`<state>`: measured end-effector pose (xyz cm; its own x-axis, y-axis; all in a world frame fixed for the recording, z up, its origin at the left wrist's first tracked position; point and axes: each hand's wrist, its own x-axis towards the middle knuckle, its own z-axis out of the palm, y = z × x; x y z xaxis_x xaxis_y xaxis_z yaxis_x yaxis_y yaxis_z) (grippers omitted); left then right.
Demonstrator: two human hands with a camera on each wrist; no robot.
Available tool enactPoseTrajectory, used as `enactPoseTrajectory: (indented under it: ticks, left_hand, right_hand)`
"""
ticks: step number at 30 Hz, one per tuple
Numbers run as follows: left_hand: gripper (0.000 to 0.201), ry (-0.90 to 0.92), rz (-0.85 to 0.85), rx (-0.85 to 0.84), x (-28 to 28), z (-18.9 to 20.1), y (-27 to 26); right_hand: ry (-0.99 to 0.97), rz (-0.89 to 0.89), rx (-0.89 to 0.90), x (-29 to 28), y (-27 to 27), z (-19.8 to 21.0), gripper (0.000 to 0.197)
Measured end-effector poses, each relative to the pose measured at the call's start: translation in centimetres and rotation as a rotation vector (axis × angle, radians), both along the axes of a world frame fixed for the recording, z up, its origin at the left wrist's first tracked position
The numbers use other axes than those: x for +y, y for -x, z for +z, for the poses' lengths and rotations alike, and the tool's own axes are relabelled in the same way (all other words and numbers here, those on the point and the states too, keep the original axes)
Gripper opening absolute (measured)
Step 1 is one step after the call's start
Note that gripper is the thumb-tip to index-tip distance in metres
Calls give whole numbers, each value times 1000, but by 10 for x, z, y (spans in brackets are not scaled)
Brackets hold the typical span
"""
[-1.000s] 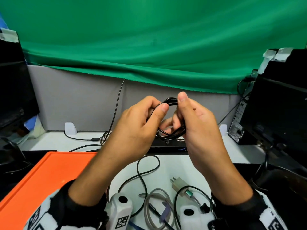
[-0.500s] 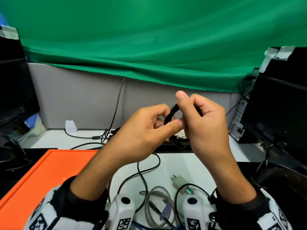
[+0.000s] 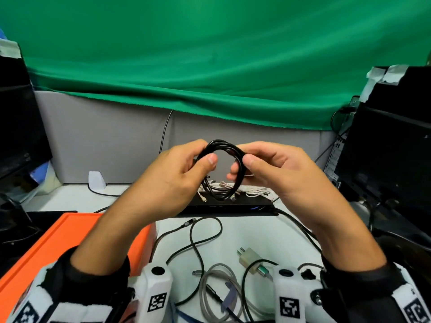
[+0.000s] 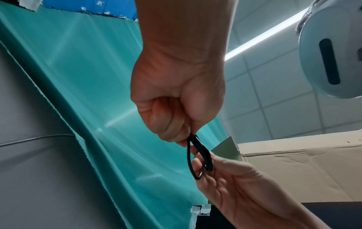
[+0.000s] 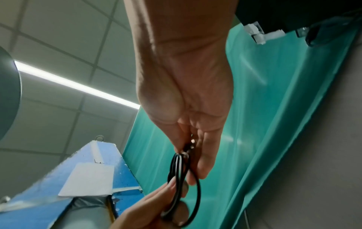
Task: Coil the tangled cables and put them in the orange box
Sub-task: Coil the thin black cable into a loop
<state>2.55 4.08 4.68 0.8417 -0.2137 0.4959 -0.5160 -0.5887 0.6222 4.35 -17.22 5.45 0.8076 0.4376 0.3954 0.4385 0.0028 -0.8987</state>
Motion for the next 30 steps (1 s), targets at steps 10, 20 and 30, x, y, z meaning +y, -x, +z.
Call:
enactPoseTrajectory:
  ticks: [10, 20, 30]
  left_hand:
    - [33, 70, -250, 140, -1, 6, 9]
    - [24, 145, -293, 102, 1, 14, 14]
    - [17, -155, 419, -207, -12, 3, 9]
  right_hand:
    - [324, -471, -639, 2, -13, -11, 13]
    - [-333, 51, 171, 30, -6, -16, 13]
    - [-404, 282, 452, 24, -1, -9, 39]
